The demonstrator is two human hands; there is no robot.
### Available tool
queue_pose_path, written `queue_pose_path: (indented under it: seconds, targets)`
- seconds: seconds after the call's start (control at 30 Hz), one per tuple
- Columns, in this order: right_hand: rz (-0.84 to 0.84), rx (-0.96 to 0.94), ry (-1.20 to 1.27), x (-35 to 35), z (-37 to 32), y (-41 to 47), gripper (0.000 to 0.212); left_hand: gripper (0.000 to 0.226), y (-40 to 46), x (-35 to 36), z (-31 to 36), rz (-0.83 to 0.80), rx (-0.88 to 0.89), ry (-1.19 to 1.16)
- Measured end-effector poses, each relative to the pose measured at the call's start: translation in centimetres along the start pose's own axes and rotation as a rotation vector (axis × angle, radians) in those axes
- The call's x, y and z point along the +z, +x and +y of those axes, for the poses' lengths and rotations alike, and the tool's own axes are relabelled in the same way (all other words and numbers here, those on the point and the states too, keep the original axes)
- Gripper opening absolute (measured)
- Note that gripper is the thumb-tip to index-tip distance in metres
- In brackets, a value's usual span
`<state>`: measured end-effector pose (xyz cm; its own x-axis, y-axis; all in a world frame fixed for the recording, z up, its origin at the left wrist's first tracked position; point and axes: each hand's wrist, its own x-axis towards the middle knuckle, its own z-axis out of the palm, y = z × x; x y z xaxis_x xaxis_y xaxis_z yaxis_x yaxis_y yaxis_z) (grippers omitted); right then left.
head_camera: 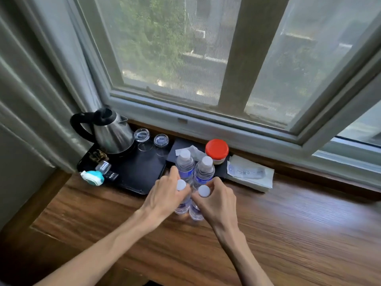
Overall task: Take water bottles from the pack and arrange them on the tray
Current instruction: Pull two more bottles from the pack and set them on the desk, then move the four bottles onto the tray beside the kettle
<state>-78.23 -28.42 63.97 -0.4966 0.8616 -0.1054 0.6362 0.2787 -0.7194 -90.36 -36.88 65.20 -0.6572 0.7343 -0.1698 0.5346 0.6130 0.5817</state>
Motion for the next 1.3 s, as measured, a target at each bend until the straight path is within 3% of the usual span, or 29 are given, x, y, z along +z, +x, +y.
queue_pose_path:
  seconds: [0.43, 1.0, 1.17, 1.3]
  targets:
    - [0.152, 0.061, -0.010, 2.1, -2.4, 1.4, 0.028, 0.030, 3.9, -0.5, -2.1, 0.026, 0.158, -0.063]
    - [0.171, 0.039, 0.018, 2.8, -1.1, 1.6, 0.030, 0.042, 4.3, -0.2, -3.5, 0.060, 0.145, -0.195]
    - [0.126, 0.067, 0.126, 3.7, 1.4, 0.5, 0.051, 0.058, 3.6, 0.2, -5.0, -0.002, 0.178, -0.229]
    - [0.150, 0.124, 0.205, 5.5, 4.2, -0.8, 0.090, 0.085, 2.6, 1.3, -7.7, 0.001, 0.132, -0.207]
